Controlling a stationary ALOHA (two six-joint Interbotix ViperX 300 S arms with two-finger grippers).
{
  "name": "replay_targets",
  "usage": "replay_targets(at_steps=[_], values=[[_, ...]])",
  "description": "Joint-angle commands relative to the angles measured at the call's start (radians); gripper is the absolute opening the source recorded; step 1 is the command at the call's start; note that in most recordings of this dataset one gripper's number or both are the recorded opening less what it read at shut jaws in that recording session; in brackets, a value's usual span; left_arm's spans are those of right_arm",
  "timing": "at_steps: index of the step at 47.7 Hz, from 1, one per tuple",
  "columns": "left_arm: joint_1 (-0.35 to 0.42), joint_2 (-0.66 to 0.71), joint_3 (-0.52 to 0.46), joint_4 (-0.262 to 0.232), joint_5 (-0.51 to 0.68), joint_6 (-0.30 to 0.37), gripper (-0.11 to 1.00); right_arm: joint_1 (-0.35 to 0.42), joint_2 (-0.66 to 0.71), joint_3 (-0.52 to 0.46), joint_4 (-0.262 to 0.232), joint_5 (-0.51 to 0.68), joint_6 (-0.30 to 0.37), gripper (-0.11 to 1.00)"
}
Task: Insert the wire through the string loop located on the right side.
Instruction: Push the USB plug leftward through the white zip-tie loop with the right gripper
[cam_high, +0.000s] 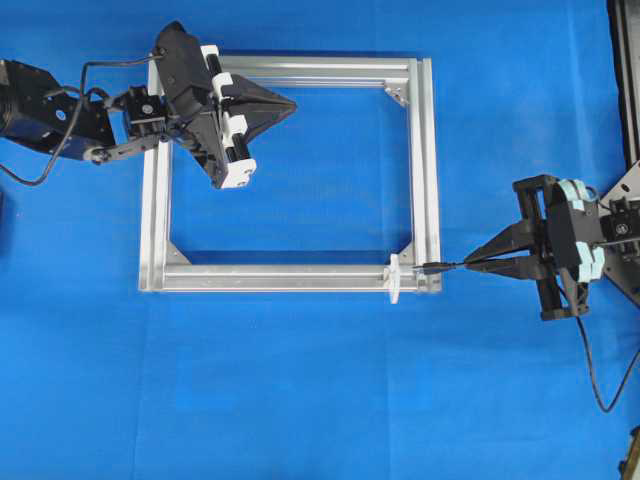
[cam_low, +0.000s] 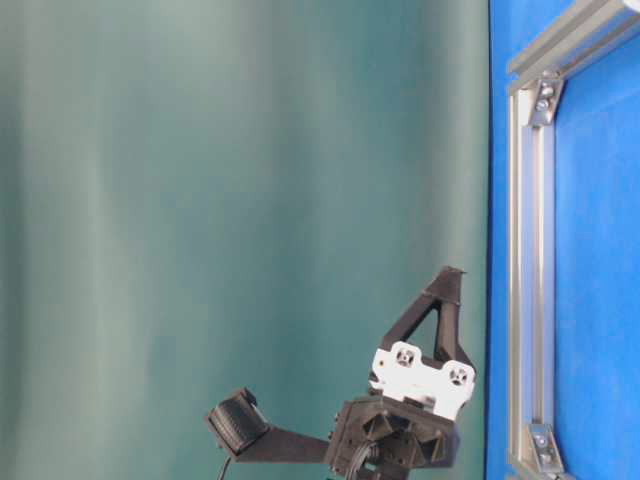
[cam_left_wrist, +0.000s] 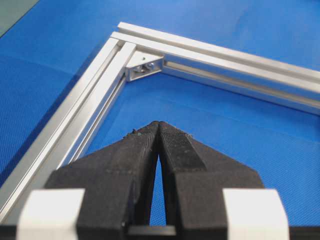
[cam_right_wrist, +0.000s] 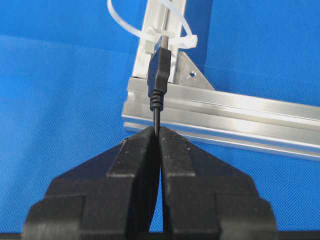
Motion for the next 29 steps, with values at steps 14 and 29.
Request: replay_targets(at_steps=[14,29], values=[[-0.003,-0.031,-0.008,0.002,-0.011,0.000,0.00,-0.003,0.002,-0.015,-0.002,-0.018,-0.002,-0.04],[-0.002,-0.029,-0.009,0.002,-0.011,-0.002,0.00,-0.002,0.094,-0.055,-0.002,-0.084,0.000,-0.04]])
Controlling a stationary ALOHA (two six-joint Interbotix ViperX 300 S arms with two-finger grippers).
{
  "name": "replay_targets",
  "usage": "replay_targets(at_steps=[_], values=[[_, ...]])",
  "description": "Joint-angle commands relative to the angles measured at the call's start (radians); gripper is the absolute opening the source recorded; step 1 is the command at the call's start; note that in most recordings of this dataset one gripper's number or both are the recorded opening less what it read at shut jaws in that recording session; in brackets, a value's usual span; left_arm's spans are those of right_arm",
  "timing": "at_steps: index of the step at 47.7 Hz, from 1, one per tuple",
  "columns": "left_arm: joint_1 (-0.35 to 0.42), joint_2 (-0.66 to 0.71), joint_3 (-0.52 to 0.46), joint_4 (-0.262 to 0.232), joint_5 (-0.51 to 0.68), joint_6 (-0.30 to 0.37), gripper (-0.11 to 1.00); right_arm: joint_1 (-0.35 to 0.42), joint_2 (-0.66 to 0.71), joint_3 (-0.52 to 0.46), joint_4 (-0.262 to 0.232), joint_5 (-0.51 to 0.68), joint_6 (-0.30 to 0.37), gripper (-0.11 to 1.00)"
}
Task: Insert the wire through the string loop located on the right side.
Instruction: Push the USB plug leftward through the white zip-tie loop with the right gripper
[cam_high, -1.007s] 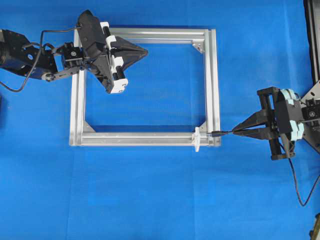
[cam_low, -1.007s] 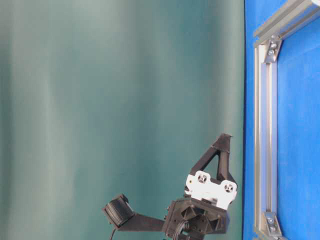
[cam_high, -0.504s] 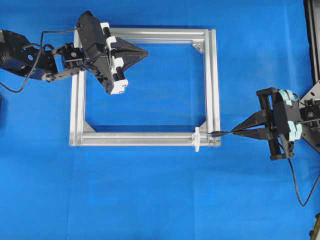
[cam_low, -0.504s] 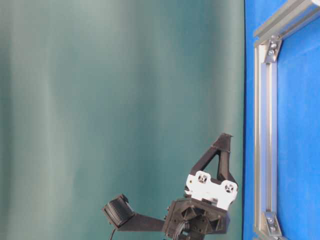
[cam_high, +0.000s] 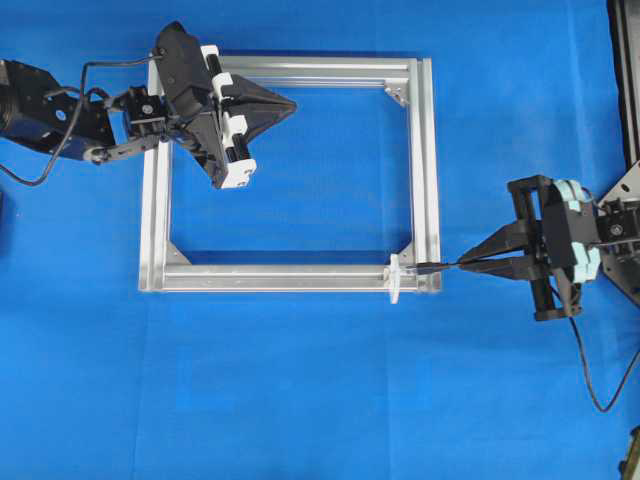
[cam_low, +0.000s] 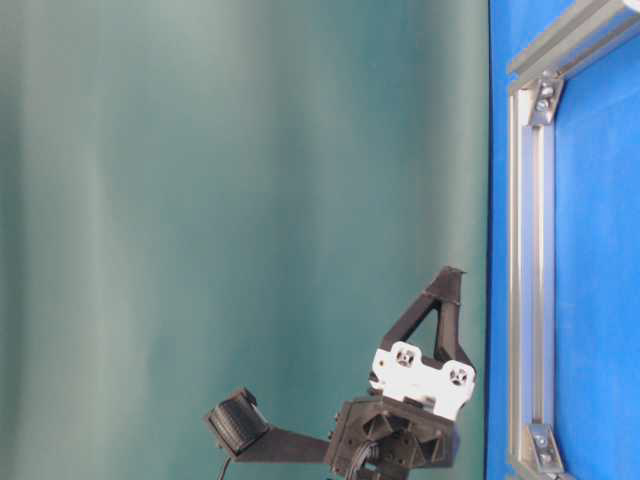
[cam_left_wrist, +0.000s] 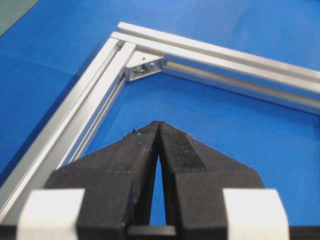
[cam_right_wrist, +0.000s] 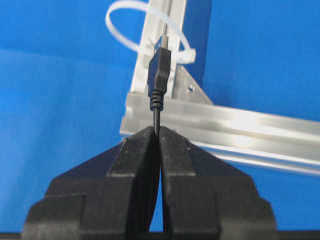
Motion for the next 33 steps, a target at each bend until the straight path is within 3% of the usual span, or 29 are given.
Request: replay_targets(at_steps=[1,15,33], values=[[-0.003,-0.029,-0.009,0.003,-0.011,0.000,0.00,0.000,0.041,-0.040,-0.002,-0.028,0.000,-0.04],[-0.003,-0.029,-0.008,0.005,-0.011,0.002,0.00,0.000,0.190,-0.149,-0.002,-0.057,-0.002,-0.04],[-0.003,-0.029,-0.008,0.003,-0.011,0.006,0.00,-0.002,0.250,-0.213,0.000,-0.074,-0.003,-0.04]])
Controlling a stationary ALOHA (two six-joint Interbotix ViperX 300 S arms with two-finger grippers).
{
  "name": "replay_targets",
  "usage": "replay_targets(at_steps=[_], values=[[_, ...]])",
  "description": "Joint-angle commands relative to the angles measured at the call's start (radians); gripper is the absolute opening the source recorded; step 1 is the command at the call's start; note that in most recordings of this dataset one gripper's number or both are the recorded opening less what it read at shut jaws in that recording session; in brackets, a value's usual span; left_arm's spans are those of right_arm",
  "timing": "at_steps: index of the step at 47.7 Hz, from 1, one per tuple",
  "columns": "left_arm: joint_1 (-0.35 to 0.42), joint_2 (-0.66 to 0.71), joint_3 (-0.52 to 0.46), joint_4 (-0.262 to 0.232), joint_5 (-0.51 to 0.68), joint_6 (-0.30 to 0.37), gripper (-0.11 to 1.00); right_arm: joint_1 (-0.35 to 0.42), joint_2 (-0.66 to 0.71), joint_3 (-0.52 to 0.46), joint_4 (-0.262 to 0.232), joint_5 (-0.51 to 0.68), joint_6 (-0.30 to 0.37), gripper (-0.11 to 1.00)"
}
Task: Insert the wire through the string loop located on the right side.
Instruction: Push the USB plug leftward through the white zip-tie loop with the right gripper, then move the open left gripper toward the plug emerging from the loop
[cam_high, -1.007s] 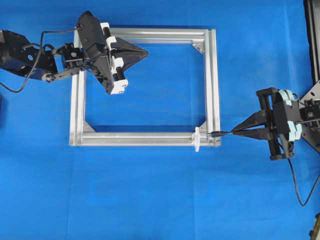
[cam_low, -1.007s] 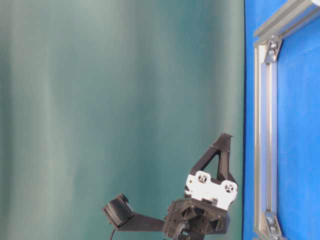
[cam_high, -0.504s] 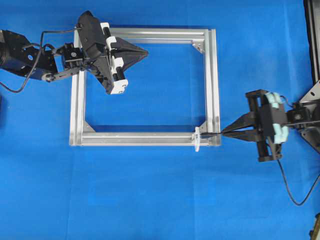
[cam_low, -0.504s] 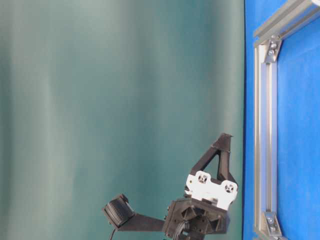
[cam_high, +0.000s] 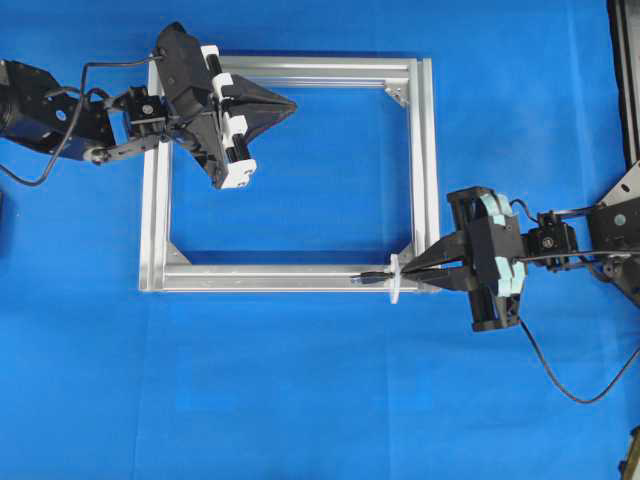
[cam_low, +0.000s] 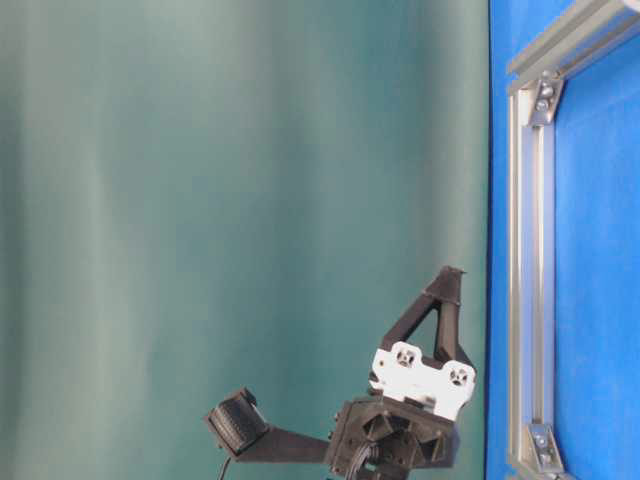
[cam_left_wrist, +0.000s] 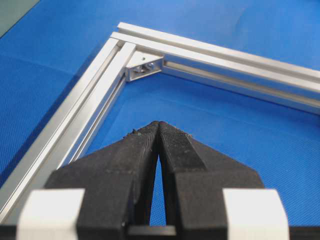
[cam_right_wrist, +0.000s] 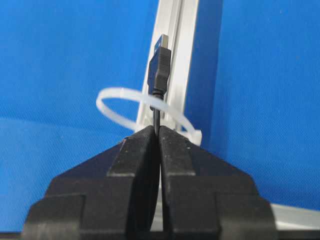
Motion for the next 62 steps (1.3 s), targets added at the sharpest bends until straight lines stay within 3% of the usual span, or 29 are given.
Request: replay_targets(at_steps=[1,30,43,62], values=[[-0.003,-0.029,-0.006,0.003,-0.011,0.002,0.00,-0.002,-0.005,-0.020,-0.002,-0.017,-0.002,-0.04],[-0.038,-0.029,-0.003,0.003,-0.011,-0.003,0.00,0.000,-0.002,-0.021,-0.002,-0.021,-0.002,-0.04],[-0.161,-0.040,0.029,0.002,-0.011,-0.012,0.00,-0.002,-0.002,-0.023,-0.002,-0.023,-0.002,-0.04],[-0.385,-0.080,0.081,0.002,-0.012,-0.091,0.00,-0.002,-0.002,-0.023,-0.002,-0.023,-0.002,-0.04]])
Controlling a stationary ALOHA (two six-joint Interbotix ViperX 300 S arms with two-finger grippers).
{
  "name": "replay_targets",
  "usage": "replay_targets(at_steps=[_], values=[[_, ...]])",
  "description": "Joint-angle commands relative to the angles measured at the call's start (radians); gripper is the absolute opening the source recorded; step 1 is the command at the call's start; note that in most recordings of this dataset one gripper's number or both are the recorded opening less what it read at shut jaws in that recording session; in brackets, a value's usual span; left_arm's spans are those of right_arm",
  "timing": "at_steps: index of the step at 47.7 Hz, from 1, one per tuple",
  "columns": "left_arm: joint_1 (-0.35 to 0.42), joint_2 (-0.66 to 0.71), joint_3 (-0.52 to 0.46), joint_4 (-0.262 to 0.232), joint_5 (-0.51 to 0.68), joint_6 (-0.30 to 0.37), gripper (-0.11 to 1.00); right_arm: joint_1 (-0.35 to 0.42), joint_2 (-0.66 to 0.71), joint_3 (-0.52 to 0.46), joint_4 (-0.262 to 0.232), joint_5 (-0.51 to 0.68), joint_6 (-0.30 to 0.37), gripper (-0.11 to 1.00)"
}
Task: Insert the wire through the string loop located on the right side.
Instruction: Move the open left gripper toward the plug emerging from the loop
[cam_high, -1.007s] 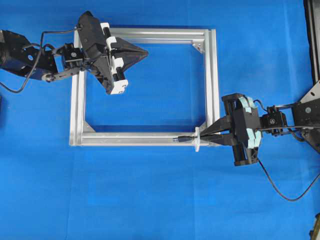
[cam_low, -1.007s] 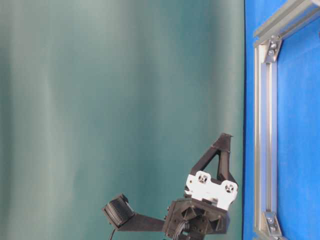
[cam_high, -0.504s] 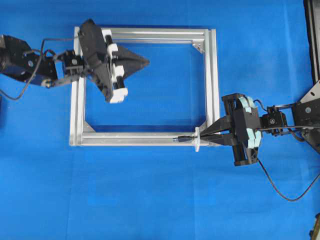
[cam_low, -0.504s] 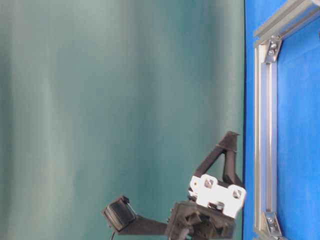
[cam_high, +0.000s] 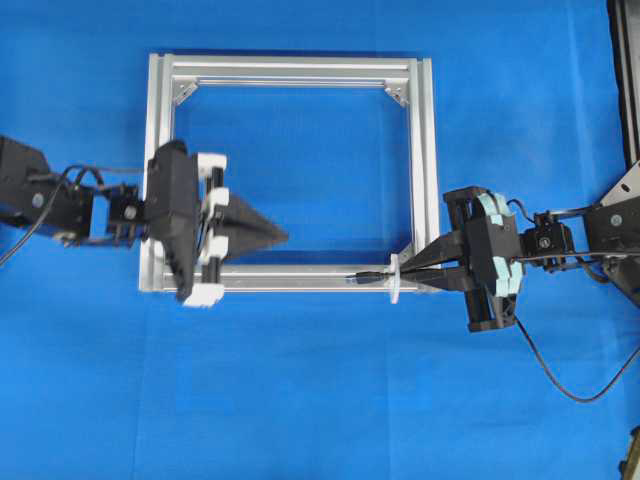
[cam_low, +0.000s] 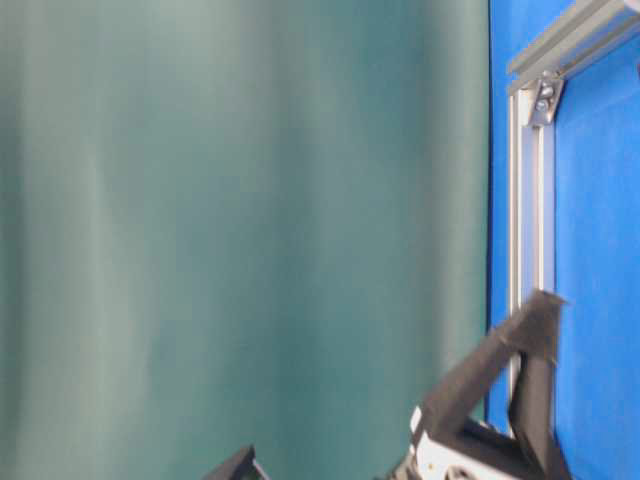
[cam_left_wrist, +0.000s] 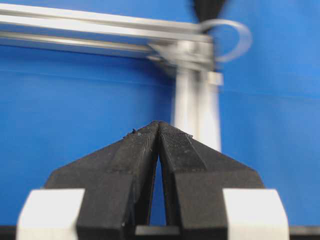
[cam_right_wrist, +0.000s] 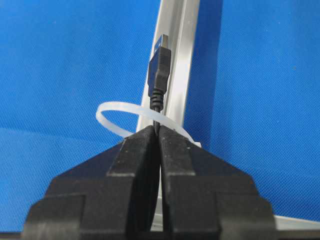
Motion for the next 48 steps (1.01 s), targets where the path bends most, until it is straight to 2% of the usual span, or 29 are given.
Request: replay_targets(at_steps=[1,8,18,26,39,48], values=[[-0.037,-0.029,-0.002,0.002,-0.009,-0.009,0.00,0.000,-0.006,-0.015,-0.002,-0.011,-0.002,-0.04],[-0.077,-0.031,0.002,0.002,-0.009,-0.018,0.00,-0.002,-0.006,-0.015,-0.002,-0.012,-0.002,-0.04],[-0.064,-0.020,-0.031,0.002,-0.008,-0.015,0.00,0.000,-0.006,-0.015,-0.002,-0.017,-0.002,-0.04],[-0.051,0.029,-0.140,0.002,0.026,0.008,0.00,0.000,-0.006,-0.015,-0.002,-0.018,-0.002,-0.04],[-0.034,0.126,-0.353,0.002,0.172,0.029,0.00,0.000,-0.006,-0.015,-0.002,-0.018,-0.002,-0.04],[-0.032,0.167,-0.436,0.002,0.221,0.031,0.00,-0.002,-0.006,-0.015,-0.002,-0.018,-0.002,-0.04]])
